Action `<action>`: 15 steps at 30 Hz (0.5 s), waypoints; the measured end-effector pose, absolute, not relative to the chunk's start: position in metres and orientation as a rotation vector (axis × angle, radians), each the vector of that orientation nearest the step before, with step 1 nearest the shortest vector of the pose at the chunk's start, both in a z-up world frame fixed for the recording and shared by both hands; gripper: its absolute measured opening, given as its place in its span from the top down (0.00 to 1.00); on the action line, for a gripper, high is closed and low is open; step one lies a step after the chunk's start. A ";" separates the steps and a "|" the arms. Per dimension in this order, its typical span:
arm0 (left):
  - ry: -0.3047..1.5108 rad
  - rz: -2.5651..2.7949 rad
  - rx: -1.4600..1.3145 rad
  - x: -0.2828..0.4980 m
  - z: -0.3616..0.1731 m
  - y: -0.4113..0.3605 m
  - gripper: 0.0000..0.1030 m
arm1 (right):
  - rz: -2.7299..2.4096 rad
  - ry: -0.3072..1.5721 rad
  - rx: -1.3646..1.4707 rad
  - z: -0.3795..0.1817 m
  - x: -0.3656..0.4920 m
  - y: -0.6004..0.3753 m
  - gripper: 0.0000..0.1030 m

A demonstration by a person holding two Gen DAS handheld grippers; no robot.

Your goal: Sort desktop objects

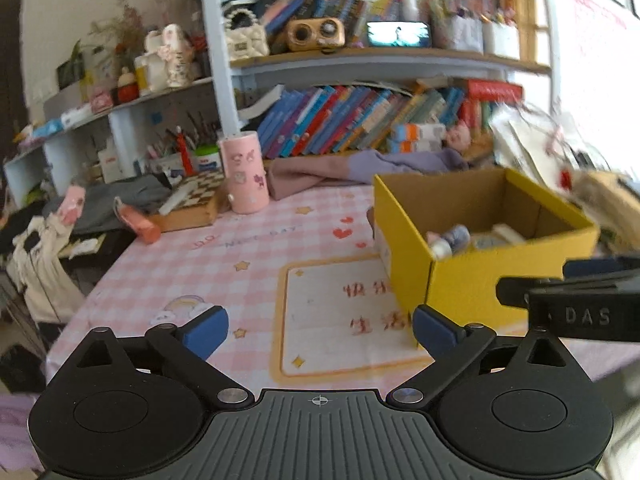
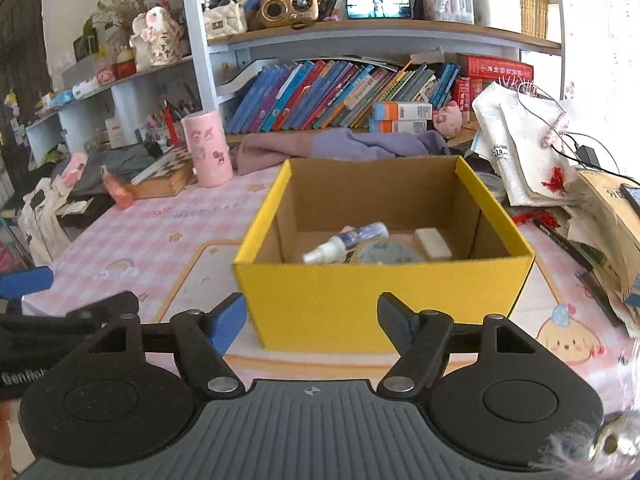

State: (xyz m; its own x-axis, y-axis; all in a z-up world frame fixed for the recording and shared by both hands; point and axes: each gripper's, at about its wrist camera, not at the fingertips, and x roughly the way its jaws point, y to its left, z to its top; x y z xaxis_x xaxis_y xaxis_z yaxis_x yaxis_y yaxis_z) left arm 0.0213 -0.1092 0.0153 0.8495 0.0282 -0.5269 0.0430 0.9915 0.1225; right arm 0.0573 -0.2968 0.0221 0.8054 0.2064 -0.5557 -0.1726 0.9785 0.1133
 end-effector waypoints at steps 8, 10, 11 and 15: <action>0.572 -0.052 0.120 0.002 0.015 -0.085 0.01 | 0.130 0.649 0.089 0.015 0.030 -0.279 0.21; 0.586 -0.053 0.122 -0.001 0.013 -0.081 0.00 | 0.114 0.663 0.099 0.013 0.024 -0.276 0.21; 0.593 -0.054 0.123 -0.003 0.012 -0.079 0.00 | 0.110 0.667 0.103 0.013 0.020 -0.274 0.20; 0.616 -0.063 0.110 -0.010 0.010 -0.070 0.00 | 0.094 0.672 0.106 0.012 0.008 -0.267 0.17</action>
State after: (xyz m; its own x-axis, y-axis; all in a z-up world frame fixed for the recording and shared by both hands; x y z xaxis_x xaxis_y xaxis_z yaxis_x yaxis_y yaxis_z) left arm -0.0099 -0.0698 0.0097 0.8147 -0.0267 -0.5793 0.0919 0.9923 0.0836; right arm 0.0081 -0.2666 0.0124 0.7789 0.1209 -0.6153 -0.0524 0.9904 0.1283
